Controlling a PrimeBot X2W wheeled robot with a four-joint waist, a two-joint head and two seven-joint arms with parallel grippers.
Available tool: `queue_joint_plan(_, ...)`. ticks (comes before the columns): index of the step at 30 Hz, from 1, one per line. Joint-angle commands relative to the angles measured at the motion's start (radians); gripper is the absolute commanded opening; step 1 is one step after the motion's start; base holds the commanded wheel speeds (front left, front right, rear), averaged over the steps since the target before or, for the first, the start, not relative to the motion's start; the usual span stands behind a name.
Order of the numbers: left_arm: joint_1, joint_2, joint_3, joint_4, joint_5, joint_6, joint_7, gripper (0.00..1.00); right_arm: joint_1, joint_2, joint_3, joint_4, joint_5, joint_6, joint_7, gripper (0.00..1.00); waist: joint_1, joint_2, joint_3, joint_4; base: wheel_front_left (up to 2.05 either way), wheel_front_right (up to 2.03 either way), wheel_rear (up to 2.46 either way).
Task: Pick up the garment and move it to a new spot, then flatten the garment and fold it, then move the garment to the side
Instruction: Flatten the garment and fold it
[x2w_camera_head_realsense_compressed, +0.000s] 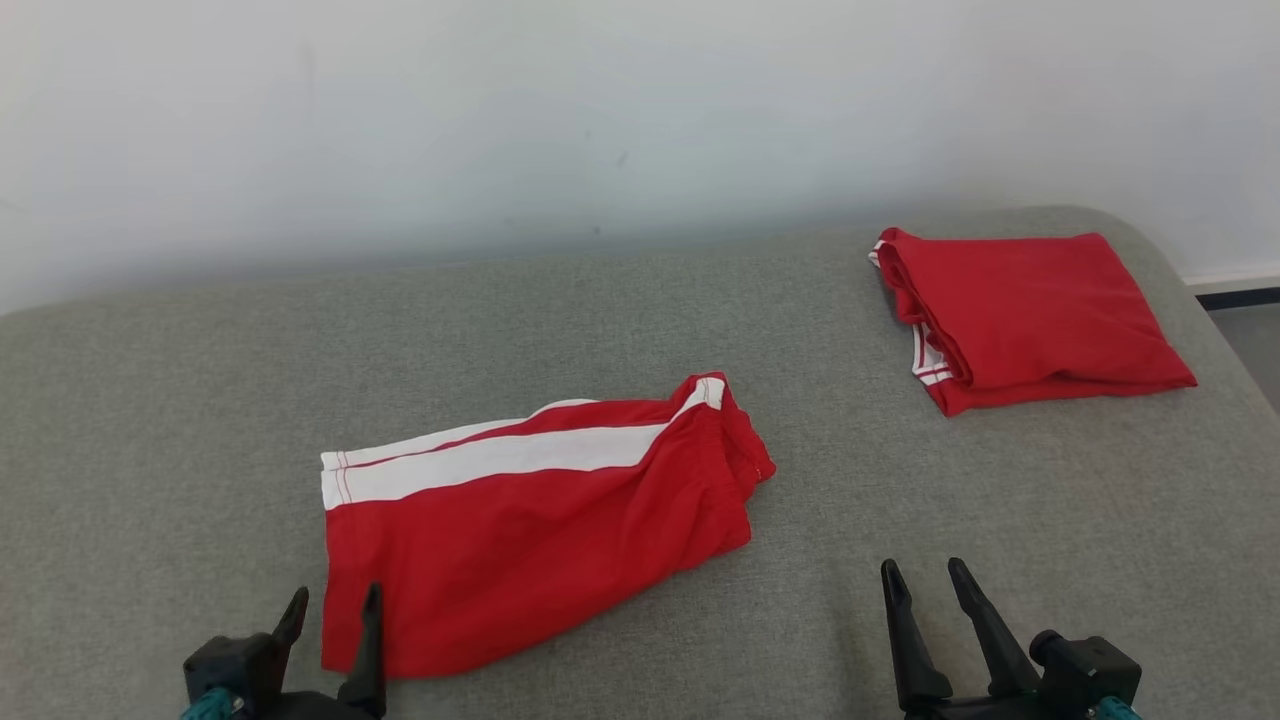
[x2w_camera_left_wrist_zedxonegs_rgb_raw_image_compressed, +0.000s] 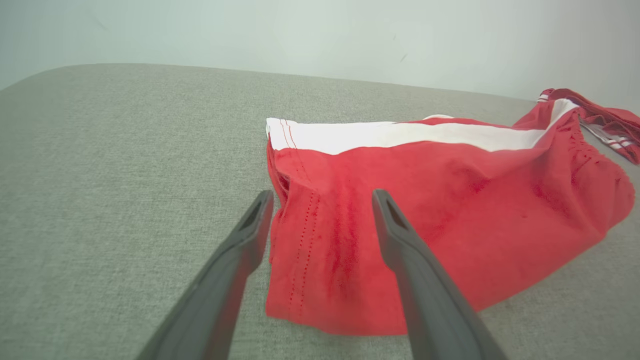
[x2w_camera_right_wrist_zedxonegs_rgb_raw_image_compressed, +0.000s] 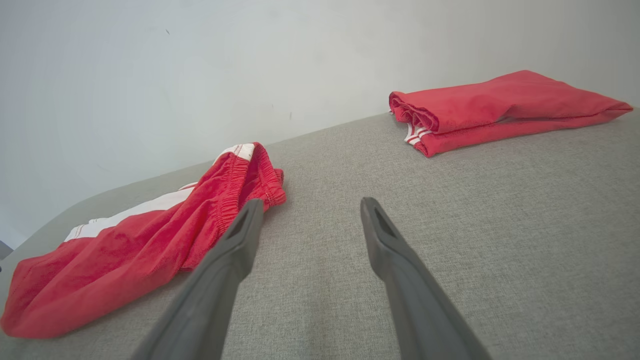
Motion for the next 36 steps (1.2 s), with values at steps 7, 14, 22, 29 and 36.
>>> queue_joint_plan(7,0.105,-0.03,0.14,-0.149,0.132,0.022,-0.003,1.0,-0.004,-0.003,-0.013,-0.015,-0.016,0.001,-0.003,1.0,0.0,-0.0001,-0.011,0.03,0.0,0.0,0.0)
queue_joint_plan(14,0.223,-0.098,0.284,-0.314,0.309,0.007,-0.003,1.0,0.011,0.001,-0.04,-0.031,-0.023,0.001,-0.004,1.0,0.0,-0.0001,-0.026,0.055,0.0,0.0,0.0)
queue_joint_plan(22,0.341,-0.208,0.411,-0.396,0.41,-0.044,-0.003,1.0,0.004,0.007,-0.051,-0.02,-0.035,0.001,-0.004,1.0,0.0,-0.0001,-0.036,0.085,0.0,0.0,0.0)
queue_joint_plan(29,0.343,-0.254,0.461,-0.387,0.463,-0.096,-0.003,1.0,-0.153,0.001,-0.023,0.105,-0.056,0.001,0.017,1.0,0.0,-0.0001,-0.032,0.116,0.0,0.0,0.0)
queue_joint_plan(36,0.304,-0.281,0.478,-0.371,0.495,-0.134,-0.003,1.0,-0.378,0.005,-0.002,0.32,-0.108,0.001,0.094,1.0,0.0,-0.0001,-0.003,0.155,0.0,0.0,0.0)
